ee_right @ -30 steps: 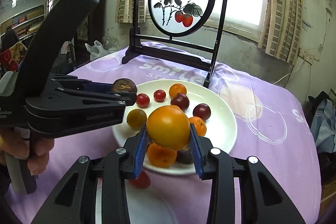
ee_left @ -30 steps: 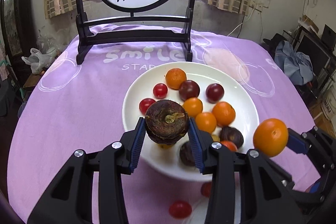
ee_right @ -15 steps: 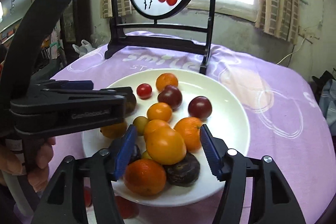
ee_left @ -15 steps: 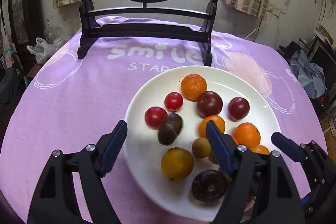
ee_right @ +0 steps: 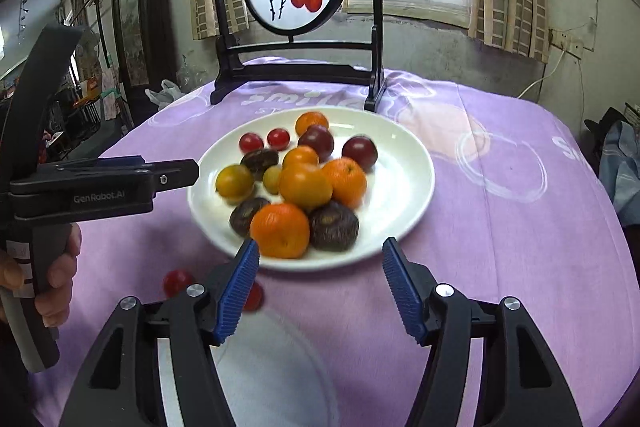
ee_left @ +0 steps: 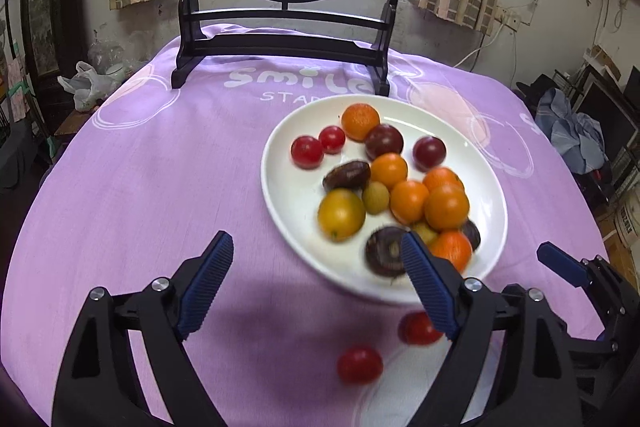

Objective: Organize fruits
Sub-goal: 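Grasp a red cherry tomato with the left tool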

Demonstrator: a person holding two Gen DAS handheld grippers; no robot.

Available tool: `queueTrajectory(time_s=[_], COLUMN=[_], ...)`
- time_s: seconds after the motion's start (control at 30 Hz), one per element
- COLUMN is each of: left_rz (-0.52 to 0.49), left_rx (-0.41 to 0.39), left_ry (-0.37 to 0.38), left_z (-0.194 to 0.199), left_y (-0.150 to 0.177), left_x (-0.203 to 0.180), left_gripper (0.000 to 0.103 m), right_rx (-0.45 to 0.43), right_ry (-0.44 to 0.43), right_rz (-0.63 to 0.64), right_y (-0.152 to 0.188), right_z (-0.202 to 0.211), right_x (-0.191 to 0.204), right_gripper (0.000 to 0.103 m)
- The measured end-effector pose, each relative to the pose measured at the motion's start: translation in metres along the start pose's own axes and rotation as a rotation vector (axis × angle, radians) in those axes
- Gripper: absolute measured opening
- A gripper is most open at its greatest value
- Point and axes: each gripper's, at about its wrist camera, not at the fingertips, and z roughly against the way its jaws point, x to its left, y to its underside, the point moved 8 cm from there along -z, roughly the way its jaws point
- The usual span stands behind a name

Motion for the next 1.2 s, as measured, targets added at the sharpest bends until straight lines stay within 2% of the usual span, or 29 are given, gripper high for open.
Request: queueTrajectory(time_s=[0.27, 0.57, 0.67, 0.77, 0.8, 0.83, 0.93, 1.2], left_rz=[-0.047, -0.059, -0.071, -0.072, -0.081, -0.104, -0.153, -0.126], left_rx=[0.055, 0.093, 0.110, 0.144, 0.142, 0.127, 0.118, 0.107], left_ry=[0.018, -0.001, 0.000, 0.013, 0.008, -0.005, -0.010, 0.011], left_z=[0.009, -0.001, -0.008, -0.017, -0.018, -0.017, -0.017, -0.011], left_y=[0.056, 0.079, 0.083, 0.090, 0.091, 0.090, 0.091, 0.087], left_x=[-0.010, -0.022, -0.027, -0.028, -0.028, -0.029, -0.033, -0.025], left_gripper=[0.084, 0.083, 0.072, 0.050, 0.045, 0.035, 0.030, 0.030], right_rx=[0.028, 0.030, 0.030, 0.034, 0.035, 0.035, 0.037, 0.077], right_ry=[-0.025, -0.037, -0.043, -0.046, -0.046, -0.047, -0.044, -0.043], right_rz=[-0.034, -0.034, -0.036, -0.036, -0.036, -0.035, -0.034, -0.015], right_y=[0.035, 0.048, 0.049, 0.050, 0.050, 0.050, 0.051, 0.054], right_z=[0.016, 0.021, 0.021, 0.020, 0.020, 0.019, 0.019, 0.011], right_x=[0.004, 0.002, 0.001, 0.001, 0.001, 0.001, 0.002, 0.011], right_gripper=[0.065, 0.065, 0.065, 0.065, 0.065, 0.065, 0.065, 0.065])
